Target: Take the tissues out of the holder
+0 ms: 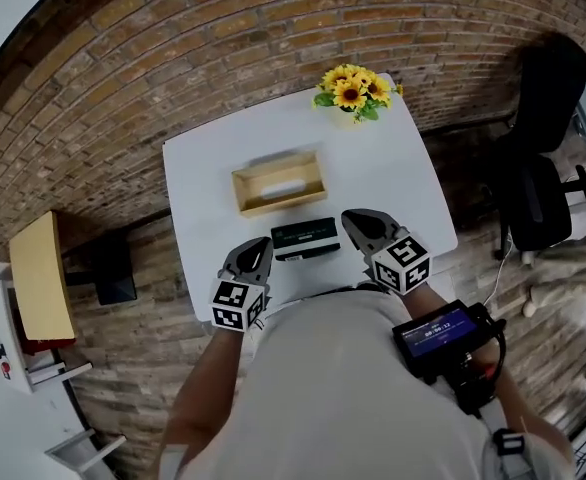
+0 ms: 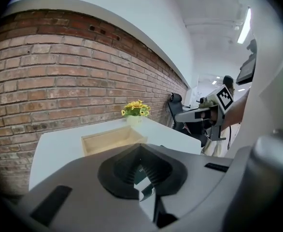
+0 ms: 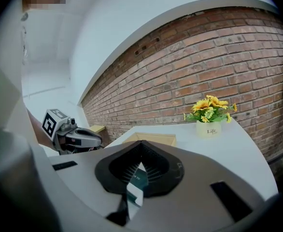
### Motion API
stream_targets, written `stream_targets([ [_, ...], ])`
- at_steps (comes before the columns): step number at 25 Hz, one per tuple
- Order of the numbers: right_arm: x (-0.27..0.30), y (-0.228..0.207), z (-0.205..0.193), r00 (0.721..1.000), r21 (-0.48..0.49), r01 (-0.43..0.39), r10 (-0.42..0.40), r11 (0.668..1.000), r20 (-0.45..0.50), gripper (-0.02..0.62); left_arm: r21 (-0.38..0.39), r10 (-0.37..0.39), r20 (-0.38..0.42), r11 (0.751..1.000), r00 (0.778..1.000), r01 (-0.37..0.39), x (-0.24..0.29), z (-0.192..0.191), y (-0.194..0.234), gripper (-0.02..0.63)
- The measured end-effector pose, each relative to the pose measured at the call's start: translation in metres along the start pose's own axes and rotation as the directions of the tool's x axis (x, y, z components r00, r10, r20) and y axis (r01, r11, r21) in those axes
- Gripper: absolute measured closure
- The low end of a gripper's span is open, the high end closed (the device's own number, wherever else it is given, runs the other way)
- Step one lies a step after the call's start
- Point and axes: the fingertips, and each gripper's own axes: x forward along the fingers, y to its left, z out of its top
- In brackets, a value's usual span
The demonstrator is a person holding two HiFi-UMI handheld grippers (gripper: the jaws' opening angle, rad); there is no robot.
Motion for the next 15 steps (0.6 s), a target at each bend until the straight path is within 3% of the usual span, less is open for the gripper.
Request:
stream_targets([
  [15,0.019,-0.004,0.011,1.000,-0.034,-0.022,0.023,0.999,0.010,0.589,0.001,0.020,0.022,1.000,1.000,-0.020,0.008,0.014,0.018,0.598],
])
